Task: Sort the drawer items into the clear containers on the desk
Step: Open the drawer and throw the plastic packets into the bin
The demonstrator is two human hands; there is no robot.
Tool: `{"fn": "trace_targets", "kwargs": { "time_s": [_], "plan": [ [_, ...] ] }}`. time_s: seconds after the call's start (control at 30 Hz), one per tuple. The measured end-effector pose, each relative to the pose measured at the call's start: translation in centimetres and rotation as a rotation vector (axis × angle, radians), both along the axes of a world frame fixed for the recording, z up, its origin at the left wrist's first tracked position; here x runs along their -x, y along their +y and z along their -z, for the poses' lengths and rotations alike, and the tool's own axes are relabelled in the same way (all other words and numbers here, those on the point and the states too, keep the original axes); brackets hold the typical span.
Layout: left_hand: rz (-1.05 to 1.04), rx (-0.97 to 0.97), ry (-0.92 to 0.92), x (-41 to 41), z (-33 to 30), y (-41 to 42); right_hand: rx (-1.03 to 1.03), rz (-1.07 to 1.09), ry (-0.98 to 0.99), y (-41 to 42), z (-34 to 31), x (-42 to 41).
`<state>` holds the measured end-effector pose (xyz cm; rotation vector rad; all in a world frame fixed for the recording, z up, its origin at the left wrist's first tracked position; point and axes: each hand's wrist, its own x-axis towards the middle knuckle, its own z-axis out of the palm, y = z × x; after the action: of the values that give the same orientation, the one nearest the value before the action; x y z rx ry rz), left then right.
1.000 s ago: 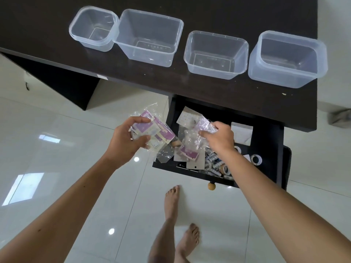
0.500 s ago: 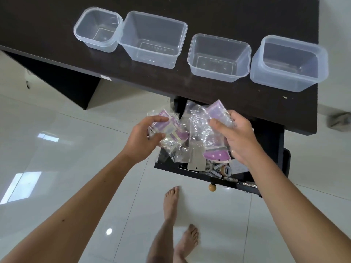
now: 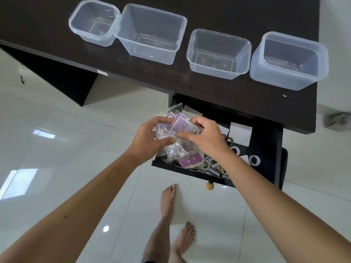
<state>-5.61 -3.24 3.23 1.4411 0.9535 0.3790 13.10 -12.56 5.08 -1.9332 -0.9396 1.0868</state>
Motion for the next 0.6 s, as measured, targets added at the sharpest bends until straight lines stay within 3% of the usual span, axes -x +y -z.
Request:
{"fn": "trace_targets", "kwargs": {
  "time_s": [0.17, 0.43, 0.6],
  "plan": [
    [-0.076, 0.004, -0.023, 2.2, 0.8, 1.1, -0.021, 0.010, 0.000, -0.8, 1.1, -1.7],
    [-0.191, 0.057, -0.092, 5.4, 0.9, 3.7, 0.230, -0.158, -0.416, -3.9, 5.2, -3.6],
    [-0.166, 0.024, -0.075, 4.8, 0.8, 4.1, 0.209, -0.119, -0.436, -4.5, 5.9, -3.3]
  ]
}}
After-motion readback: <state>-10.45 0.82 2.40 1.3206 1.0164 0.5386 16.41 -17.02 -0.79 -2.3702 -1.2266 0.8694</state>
